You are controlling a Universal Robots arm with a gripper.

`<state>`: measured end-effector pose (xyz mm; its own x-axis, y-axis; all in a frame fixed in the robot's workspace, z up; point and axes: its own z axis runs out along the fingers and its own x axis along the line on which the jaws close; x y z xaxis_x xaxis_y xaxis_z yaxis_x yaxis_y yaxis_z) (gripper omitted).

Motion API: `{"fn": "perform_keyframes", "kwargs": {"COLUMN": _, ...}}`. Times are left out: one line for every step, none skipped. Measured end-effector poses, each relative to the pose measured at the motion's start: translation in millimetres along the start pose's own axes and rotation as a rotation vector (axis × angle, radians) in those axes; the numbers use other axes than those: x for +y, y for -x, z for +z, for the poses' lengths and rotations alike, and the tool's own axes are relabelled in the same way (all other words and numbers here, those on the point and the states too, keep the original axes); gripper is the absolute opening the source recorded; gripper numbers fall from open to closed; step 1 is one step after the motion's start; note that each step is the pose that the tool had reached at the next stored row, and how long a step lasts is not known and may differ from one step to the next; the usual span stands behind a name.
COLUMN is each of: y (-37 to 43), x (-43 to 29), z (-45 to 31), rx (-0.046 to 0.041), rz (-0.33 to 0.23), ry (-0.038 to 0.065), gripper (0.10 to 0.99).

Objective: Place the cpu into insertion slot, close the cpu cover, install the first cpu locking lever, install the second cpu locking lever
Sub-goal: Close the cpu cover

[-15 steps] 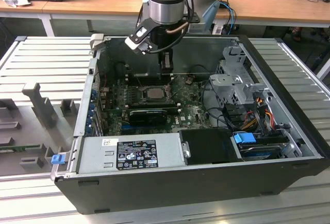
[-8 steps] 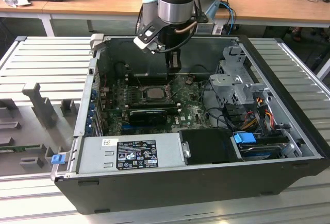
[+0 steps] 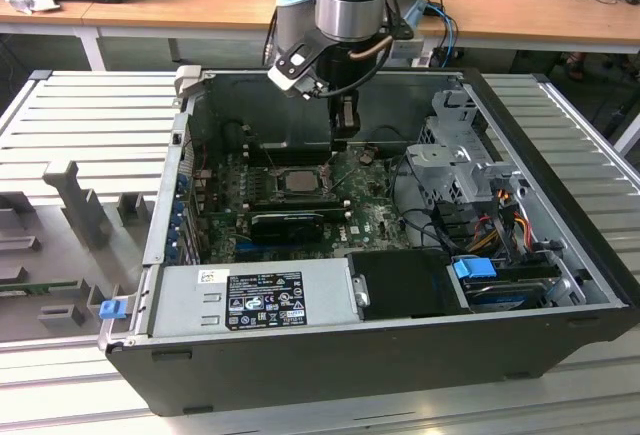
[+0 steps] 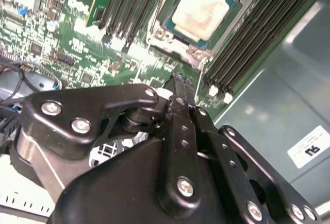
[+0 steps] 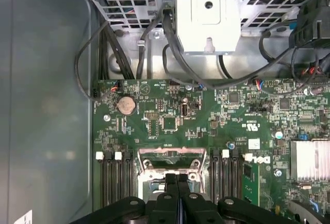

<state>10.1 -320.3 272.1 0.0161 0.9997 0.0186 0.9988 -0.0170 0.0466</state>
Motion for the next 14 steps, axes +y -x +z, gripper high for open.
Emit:
{"fn": "perform_keyframes", "kwargs": {"y": 0.0, "x": 1.3, "z": 0.1, "rx": 0.0, "rz": 0.0, "ry": 0.0, "gripper": 0.106}}
{"fn": "perform_keyframes", "kwargs": {"y": -0.1, "x": 3.2, "z": 0.2, "rx": 0.0001, "rz": 0.0, "ry": 0.0, "gripper": 0.106}}
{"fn": "perform_keyframes", "kwargs": {"y": -0.1, "x": 4.3, "z": 0.3, "rx": 0.0002, "rz": 0.0, "ry": 0.0, "gripper": 0.106}}
{"fn": "perform_keyframes", "kwargs": {"y": -0.1, "x": 6.6, "z": 0.4, "rx": 0.0002, "rz": 0.0, "ry": 0.0, "gripper": 0.106}}
{"fn": "perform_keyframes", "kwargs": {"y": -0.2, "x": 7.6, "z": 0.4, "rx": 0.0002, "rz": 0.0, "ry": 0.0, "gripper": 0.106}}
{"fn": "perform_keyframes", "kwargs": {"y": -0.1, "x": 8.7, "z": 0.5, "rx": 0.0001, "rz": 0.0, "ry": 0.0, "gripper": 0.106}}
{"fn": "perform_keyframes", "kwargs": {"y": -0.2, "x": 9.9, "z": 0.5, "rx": 0.0001, "rz": 0.0, "ry": 0.0, "gripper": 0.106}}
{"fn": "perform_keyframes", "kwargs": {"y": -0.2, "x": 11.6, "z": 0.6, "rx": 0.0001, "rz": 0.0, "ry": 0.0, "gripper": 0.106}}
{"fn": "perform_keyframes", "kwargs": {"y": -0.2, "x": 13.5, "z": 0.7, "rx": 0.0002, "rz": 0.0, "ry": 0.0, "gripper": 0.106}}
{"fn": "perform_keyframes", "kwargs": {"y": -0.2, "x": 14.9, "z": 0.8, "rx": 0.0001, "rz": 0.0, "ry": 0.0, "gripper": 0.106}}
{"fn": "perform_keyframes", "kwargs": {"y": -0.3, "x": 16.2, "z": 0.8, "rx": 0.0001, "rz": 0.0, "ry": 0.0, "gripper": 0.106}}
{"fn": "perform_keyframes", "kwargs": {"y": -0.3, "x": 17.4, "z": 0.9, "rx": 0.0001, "rz": 0.0, "ry": 0.0, "gripper": 0.106}}
{"fn": "perform_keyframes", "kwargs": {"y": -0.3, "x": 19.0, "z": 1.0, "rx": 0.0002, "rz": 0.0, "ry": 0.0, "gripper": 0.106}}
{"fn": "perform_keyframes", "kwargs": {"y": -0.3, "x": 20.7, "z": 1.1, "rx": 0.0002, "rz": 0.0, "ry": 0.0, "gripper": 0.106}}
